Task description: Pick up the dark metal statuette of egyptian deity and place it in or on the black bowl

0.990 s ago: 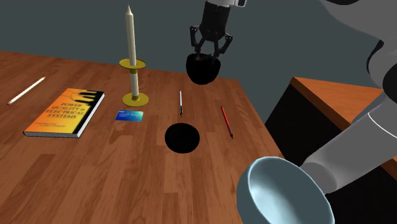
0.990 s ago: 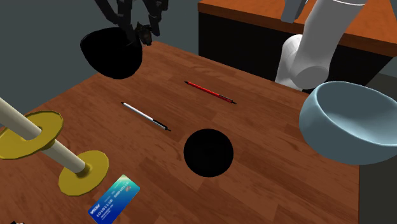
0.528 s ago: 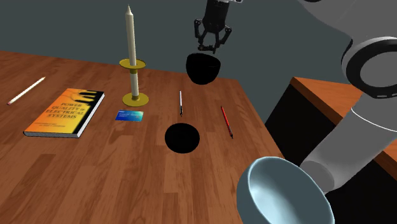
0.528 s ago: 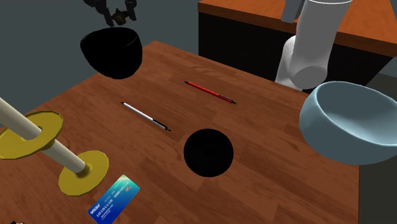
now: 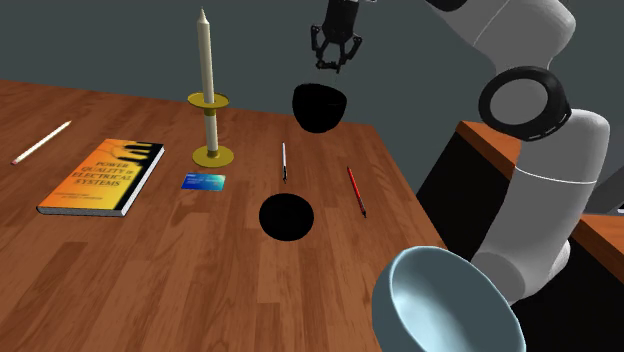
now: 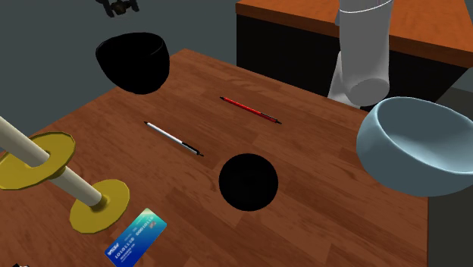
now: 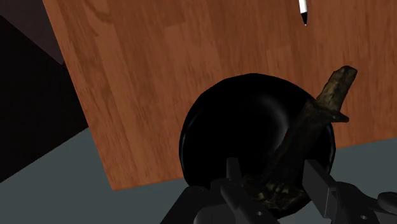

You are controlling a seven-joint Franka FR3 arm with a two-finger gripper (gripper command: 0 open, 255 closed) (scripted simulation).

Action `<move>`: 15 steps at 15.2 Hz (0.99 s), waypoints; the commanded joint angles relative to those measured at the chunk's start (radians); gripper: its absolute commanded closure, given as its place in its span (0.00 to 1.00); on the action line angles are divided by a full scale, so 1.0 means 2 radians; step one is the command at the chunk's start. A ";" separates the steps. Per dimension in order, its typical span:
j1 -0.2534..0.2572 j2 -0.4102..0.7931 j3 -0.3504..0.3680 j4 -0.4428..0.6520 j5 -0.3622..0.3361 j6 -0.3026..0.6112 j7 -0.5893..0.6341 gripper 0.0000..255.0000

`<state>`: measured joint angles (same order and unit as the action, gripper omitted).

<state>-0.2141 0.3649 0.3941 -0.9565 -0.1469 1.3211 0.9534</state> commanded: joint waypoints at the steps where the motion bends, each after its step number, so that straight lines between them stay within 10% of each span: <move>1: 0.025 0.095 -0.011 0.154 -0.033 -0.060 -0.021 1.00; 15: -0.033 -0.012 -0.005 -0.120 0.009 0.108 -0.020 1.00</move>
<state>-0.2756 0.3506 0.3831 -1.1672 -0.1330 1.5168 0.9133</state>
